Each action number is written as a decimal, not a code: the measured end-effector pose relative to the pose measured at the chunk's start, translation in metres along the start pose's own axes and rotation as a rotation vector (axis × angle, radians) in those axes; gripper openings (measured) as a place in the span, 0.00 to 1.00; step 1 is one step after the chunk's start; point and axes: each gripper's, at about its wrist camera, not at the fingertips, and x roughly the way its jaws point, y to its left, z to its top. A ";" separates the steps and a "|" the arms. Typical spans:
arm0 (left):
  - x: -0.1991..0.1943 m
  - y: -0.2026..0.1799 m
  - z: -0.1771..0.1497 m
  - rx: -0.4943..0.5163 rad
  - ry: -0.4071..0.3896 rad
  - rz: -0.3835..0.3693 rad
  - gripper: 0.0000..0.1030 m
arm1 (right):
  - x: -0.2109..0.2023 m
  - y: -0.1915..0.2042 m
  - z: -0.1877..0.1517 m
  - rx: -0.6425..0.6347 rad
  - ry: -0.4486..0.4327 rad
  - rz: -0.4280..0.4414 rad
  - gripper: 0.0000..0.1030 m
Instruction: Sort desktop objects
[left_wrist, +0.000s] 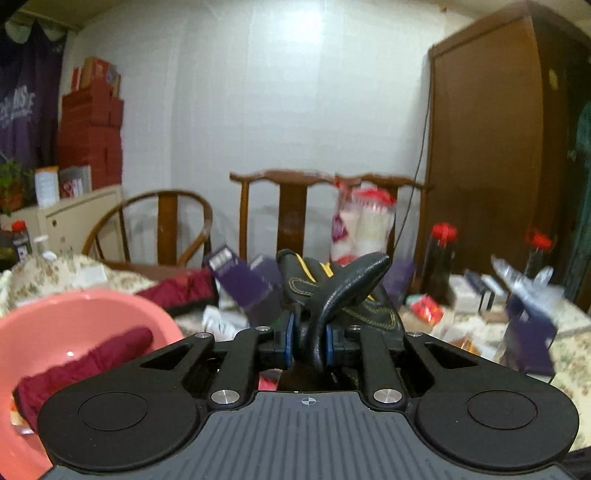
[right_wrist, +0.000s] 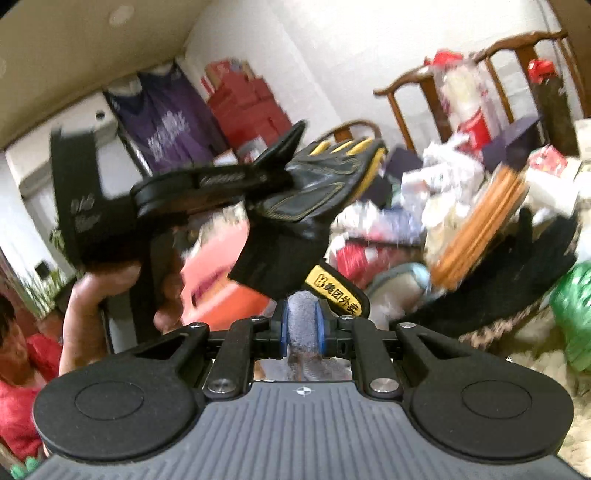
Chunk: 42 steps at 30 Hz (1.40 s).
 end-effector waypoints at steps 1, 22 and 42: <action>-0.006 0.000 0.004 0.000 -0.014 -0.003 0.11 | -0.006 0.004 0.004 -0.005 -0.021 0.001 0.16; -0.091 0.140 0.030 -0.106 -0.234 0.239 0.13 | 0.082 0.174 0.052 -0.348 -0.153 0.010 0.16; -0.023 0.282 -0.027 -0.254 0.038 0.507 0.88 | 0.235 0.162 0.016 -0.320 0.061 -0.139 0.43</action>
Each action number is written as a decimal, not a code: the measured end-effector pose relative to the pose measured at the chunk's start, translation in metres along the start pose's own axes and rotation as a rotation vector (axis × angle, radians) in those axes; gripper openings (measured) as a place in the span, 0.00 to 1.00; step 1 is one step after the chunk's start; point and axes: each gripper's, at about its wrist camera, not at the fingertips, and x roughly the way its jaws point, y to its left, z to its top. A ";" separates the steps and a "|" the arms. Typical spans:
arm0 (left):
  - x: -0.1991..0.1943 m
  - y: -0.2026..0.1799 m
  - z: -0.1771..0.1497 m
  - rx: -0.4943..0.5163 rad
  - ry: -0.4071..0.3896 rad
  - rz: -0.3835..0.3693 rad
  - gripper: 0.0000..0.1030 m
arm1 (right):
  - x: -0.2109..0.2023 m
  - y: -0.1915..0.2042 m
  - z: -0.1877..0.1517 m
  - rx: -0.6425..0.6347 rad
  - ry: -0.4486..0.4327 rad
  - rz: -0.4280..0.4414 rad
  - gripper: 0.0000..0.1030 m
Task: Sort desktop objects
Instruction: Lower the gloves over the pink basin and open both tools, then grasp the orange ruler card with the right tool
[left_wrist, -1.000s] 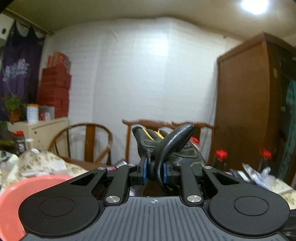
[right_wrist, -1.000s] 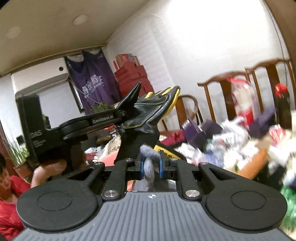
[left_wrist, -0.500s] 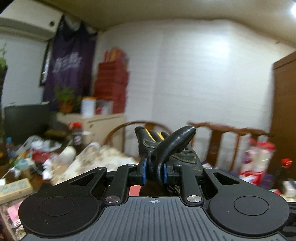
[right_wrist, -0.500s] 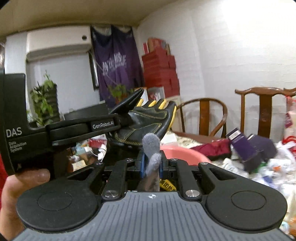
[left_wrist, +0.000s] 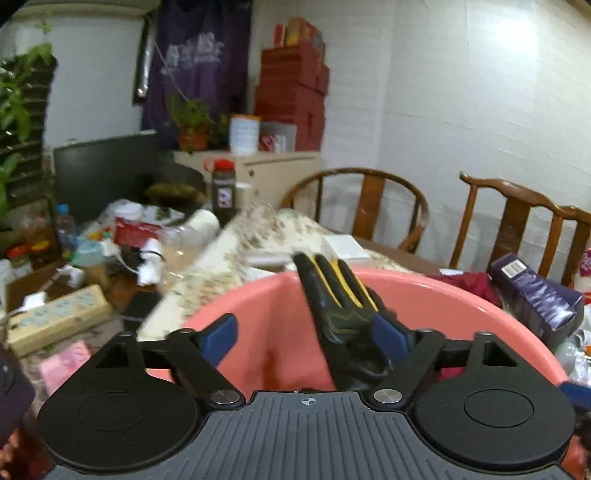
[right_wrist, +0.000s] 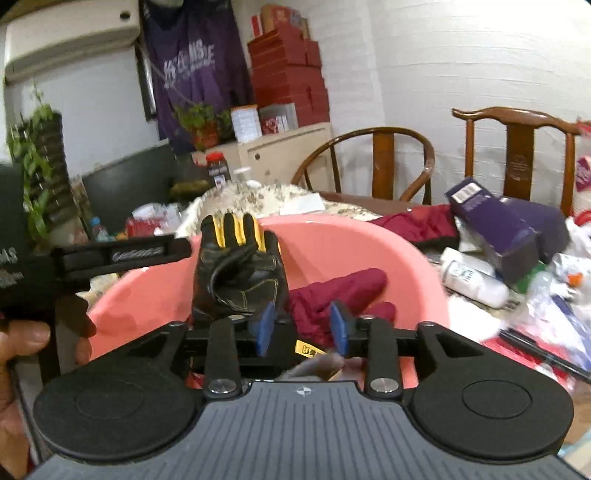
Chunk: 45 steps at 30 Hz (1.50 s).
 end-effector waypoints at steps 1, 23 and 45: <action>-0.010 0.002 0.000 -0.007 -0.020 -0.014 0.89 | -0.014 -0.005 -0.001 0.006 -0.021 0.012 0.49; -0.158 -0.203 -0.185 0.278 0.003 -0.643 1.00 | -0.272 -0.141 -0.174 -0.102 -0.153 -0.212 0.99; -0.110 -0.172 -0.206 0.107 0.146 -0.574 1.00 | -0.191 -0.133 -0.181 -0.211 0.141 -0.124 0.62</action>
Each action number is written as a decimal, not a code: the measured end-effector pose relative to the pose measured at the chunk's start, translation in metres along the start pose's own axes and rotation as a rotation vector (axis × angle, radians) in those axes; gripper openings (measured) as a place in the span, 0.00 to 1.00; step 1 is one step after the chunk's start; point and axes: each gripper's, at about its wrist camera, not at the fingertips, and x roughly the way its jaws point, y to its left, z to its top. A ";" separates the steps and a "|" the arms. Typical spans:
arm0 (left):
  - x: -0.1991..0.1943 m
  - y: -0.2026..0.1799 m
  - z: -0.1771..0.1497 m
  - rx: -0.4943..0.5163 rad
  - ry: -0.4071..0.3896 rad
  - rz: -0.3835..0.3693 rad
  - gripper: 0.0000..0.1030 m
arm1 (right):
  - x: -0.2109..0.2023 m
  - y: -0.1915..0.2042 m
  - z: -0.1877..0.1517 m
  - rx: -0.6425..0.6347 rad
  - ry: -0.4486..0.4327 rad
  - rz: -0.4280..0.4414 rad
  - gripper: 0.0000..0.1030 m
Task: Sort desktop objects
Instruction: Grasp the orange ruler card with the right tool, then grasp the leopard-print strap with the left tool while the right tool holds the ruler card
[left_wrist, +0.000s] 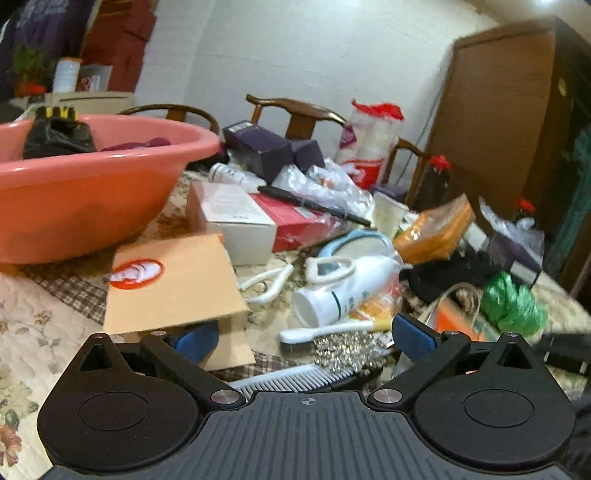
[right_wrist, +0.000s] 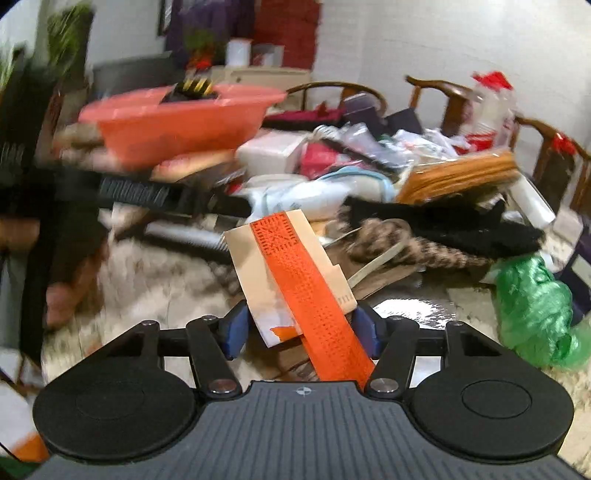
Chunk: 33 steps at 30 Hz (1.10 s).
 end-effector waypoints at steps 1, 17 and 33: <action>0.000 -0.002 -0.001 0.015 -0.003 0.008 1.00 | -0.004 -0.010 0.003 0.042 -0.010 0.013 0.62; 0.040 -0.076 0.042 0.352 0.007 0.044 1.00 | -0.038 -0.134 0.005 0.494 -0.224 -0.156 0.63; 0.123 -0.140 0.038 0.530 0.115 -0.155 0.31 | -0.037 -0.153 -0.002 0.615 -0.245 -0.181 0.63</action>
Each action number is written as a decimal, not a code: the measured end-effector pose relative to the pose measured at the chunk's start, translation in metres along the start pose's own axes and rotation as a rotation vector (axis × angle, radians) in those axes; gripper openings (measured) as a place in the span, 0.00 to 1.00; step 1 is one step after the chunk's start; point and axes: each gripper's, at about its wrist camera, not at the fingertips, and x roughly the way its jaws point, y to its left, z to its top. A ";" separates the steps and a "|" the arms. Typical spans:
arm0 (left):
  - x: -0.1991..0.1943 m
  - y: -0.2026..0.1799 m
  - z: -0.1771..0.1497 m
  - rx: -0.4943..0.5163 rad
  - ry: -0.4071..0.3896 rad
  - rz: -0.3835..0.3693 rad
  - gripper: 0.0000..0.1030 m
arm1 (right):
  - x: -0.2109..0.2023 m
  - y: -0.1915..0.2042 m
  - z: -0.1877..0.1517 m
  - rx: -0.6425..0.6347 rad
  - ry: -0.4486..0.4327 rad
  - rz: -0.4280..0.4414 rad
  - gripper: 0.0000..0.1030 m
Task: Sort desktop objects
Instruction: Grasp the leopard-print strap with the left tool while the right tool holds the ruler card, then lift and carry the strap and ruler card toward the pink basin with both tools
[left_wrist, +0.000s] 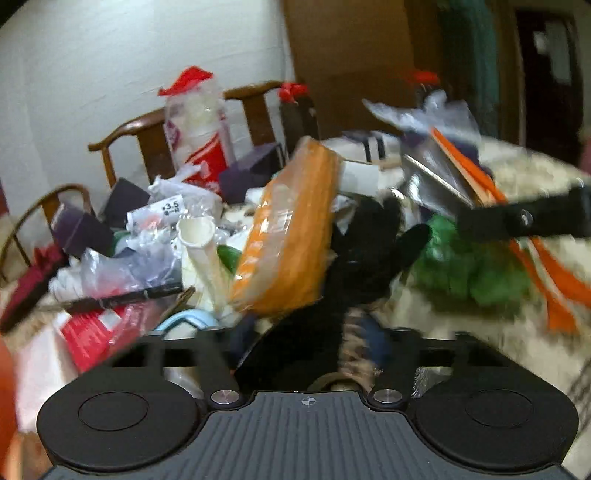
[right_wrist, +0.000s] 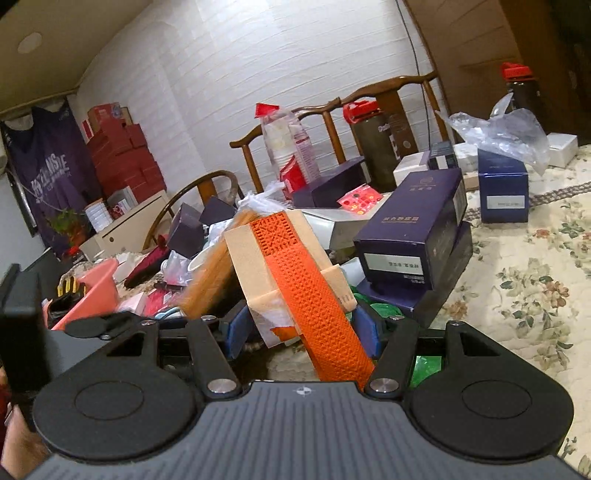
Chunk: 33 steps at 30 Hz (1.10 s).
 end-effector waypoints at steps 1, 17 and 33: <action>0.000 0.003 -0.003 -0.023 -0.015 -0.014 0.18 | 0.000 -0.001 0.000 0.007 -0.002 0.001 0.63; -0.069 0.022 -0.006 -0.182 -0.398 -0.017 0.13 | 0.004 0.003 -0.004 -0.013 -0.001 -0.013 0.63; -0.069 0.035 -0.001 -0.143 -0.227 -0.192 0.87 | 0.004 0.004 -0.006 -0.002 0.007 0.026 0.63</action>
